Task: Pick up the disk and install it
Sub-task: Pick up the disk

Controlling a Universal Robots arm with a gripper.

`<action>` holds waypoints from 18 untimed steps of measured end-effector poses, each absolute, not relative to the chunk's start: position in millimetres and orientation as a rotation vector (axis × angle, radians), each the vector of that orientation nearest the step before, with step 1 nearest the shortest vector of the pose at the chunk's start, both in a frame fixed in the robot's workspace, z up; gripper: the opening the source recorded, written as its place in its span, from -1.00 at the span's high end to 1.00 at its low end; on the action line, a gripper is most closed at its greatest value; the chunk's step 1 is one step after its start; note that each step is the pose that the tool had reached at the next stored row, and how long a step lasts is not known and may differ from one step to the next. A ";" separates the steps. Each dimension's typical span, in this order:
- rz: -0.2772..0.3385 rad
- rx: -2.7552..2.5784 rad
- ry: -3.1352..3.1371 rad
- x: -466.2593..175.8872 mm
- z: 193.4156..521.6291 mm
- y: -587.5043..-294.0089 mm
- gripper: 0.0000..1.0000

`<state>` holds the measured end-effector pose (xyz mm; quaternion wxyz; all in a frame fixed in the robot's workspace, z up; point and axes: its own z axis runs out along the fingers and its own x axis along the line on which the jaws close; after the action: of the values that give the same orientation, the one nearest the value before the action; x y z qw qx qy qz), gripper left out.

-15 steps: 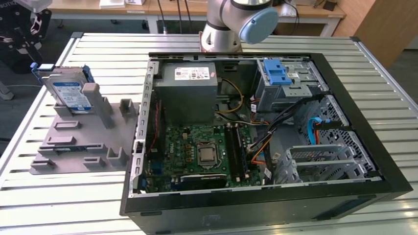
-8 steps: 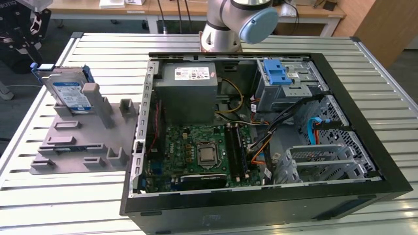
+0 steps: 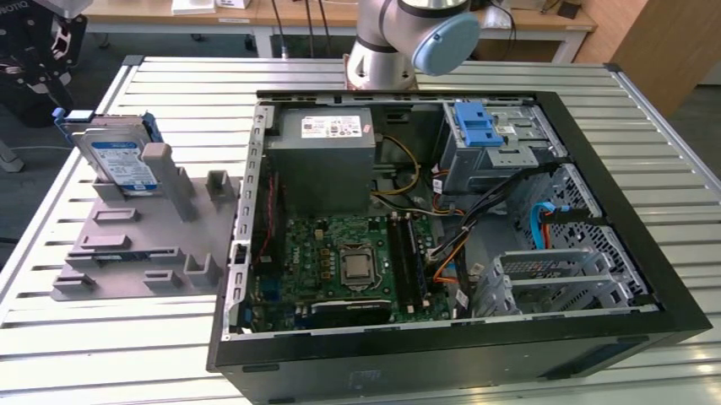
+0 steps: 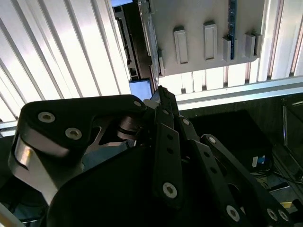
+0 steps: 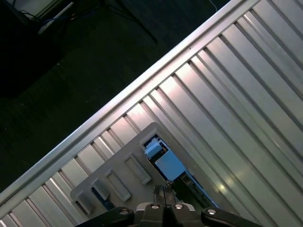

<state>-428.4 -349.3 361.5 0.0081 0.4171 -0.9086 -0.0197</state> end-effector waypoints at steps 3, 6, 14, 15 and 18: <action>-0.061 1.337 -2.824 -428.5 361.5 -349.3 0.79; -0.061 1.371 -2.807 -428.5 361.5 -349.3 0.79; -0.060 1.449 -2.767 -428.5 361.5 -349.3 0.79; -0.060 1.458 -2.762 -428.5 361.5 -349.3 0.79; -0.059 1.483 -2.748 -428.5 361.5 -349.3 0.79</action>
<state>-428.5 -349.3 361.5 0.0090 0.4747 -0.8799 -0.0190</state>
